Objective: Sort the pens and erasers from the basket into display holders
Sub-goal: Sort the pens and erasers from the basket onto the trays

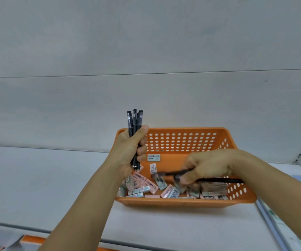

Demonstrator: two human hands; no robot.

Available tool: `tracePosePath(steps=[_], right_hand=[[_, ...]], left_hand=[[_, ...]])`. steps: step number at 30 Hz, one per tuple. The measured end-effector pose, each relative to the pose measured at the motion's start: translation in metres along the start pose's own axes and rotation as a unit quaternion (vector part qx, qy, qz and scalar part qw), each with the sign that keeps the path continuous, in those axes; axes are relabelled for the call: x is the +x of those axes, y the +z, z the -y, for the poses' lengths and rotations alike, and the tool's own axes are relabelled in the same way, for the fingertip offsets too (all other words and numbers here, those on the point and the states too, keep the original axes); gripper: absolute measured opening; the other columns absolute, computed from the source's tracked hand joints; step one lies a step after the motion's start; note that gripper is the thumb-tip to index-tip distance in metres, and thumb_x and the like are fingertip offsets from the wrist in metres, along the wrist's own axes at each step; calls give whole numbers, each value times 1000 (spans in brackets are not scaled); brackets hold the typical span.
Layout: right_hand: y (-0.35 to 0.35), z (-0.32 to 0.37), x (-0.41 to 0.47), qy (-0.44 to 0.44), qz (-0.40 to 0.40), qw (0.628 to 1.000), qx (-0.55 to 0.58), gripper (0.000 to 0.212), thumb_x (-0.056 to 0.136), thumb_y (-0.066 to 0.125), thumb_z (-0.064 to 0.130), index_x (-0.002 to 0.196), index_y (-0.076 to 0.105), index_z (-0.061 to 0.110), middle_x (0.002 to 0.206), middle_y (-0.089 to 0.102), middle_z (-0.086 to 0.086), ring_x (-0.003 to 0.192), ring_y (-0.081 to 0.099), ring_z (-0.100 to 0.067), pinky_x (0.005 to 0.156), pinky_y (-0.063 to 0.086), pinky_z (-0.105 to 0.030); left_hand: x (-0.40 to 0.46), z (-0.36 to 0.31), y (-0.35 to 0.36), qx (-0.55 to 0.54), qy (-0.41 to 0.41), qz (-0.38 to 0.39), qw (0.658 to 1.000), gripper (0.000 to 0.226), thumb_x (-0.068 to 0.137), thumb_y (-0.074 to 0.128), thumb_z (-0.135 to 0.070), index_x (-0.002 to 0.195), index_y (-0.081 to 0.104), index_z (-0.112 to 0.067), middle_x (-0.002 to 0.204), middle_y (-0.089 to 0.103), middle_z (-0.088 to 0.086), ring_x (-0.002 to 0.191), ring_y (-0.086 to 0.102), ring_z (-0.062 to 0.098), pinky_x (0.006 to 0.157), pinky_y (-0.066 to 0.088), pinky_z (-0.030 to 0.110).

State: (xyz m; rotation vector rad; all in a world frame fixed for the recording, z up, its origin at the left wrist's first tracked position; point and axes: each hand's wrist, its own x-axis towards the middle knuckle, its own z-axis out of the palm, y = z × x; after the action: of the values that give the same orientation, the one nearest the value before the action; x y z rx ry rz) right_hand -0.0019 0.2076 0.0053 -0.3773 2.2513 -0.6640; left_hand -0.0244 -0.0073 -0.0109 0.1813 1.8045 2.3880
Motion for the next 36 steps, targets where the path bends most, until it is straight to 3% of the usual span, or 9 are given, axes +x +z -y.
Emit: tracePosePath(steps=[6, 13, 15, 19, 22, 24, 29, 33, 36], right_hand=[[1, -11, -3, -141, -194, 950, 199, 27, 100, 48, 32, 97, 69, 14, 70, 61, -1, 72, 51, -19, 74, 40, -37], [12, -6, -11, -223, -162, 930, 243, 28, 100, 48, 35, 97, 69, 17, 68, 59, -2, 64, 50, -10, 61, 40, -21], [15, -5, -17, -222, -167, 934, 223, 26, 99, 52, 36, 96, 70, 17, 68, 59, -1, 64, 53, -8, 64, 42, -18], [17, -12, -30, -187, -244, 931, 198, 25, 94, 58, 38, 78, 74, 25, 71, 64, -3, 73, 60, -25, 78, 50, -35], [16, -16, -36, -191, -337, 877, 285, 28, 93, 60, 35, 82, 72, 12, 71, 65, -3, 65, 54, -27, 65, 43, -39], [15, -13, -41, -213, -379, 834, 338, 29, 94, 59, 34, 83, 72, 11, 74, 68, 0, 68, 58, -26, 57, 46, -30], [16, -8, -58, -258, -445, 764, 390, 21, 90, 66, 30, 85, 77, 13, 87, 74, -13, 65, 71, -22, 54, 54, -28], [18, -32, -78, -242, -486, 745, 388, 13, 88, 70, 26, 98, 76, 20, 104, 67, -6, 61, 65, -10, 52, 52, -21], [26, -66, -98, -215, -528, 722, 391, 33, 91, 64, 31, 124, 60, 27, 101, 66, 4, 71, 65, -2, 68, 55, -20]], left_hand=[[-6, 6, 9, -41, -11, -46, 998, 26, 96, 57, -33, 82, 56, -11, 60, 50, 2, 49, 48, 12, 45, 47, 25], [-16, 16, 36, -83, 7, 27, 996, 51, 73, 78, -38, 106, 64, -2, 57, 42, -1, 40, 31, 6, 34, 30, 17], [-15, 14, 39, -90, 24, 27, 995, 38, 79, 75, -38, 98, 69, -5, 53, 39, -2, 40, 32, 7, 34, 31, 17], [-12, 2, 41, -162, 46, -66, 983, 26, 95, 59, -30, 89, 67, -5, 63, 55, 3, 44, 39, 7, 33, 33, 17], [-17, 3, 50, -173, 14, -121, 977, 20, 98, 54, -26, 89, 63, -10, 74, 69, 3, 53, 54, 10, 46, 45, 23], [-24, 9, 64, -161, -13, -97, 982, 19, 98, 53, -25, 92, 62, -10, 79, 74, 5, 70, 69, 15, 62, 54, 30], [-44, 22, 121, -165, -69, 60, 982, 28, 102, 46, -25, 101, 62, -2, 104, 72, 22, 91, 72, 34, 70, 61, 46], [-51, 35, 166, -197, -77, 104, 972, 26, 99, 51, -21, 108, 65, -1, 88, 69, 15, 69, 67, 23, 63, 60, 37], [-54, 44, 197, -227, -83, 119, 963, 14, 90, 60, -9, 99, 66, -1, 76, 60, 9, 62, 56, 14, 58, 57, 26]])
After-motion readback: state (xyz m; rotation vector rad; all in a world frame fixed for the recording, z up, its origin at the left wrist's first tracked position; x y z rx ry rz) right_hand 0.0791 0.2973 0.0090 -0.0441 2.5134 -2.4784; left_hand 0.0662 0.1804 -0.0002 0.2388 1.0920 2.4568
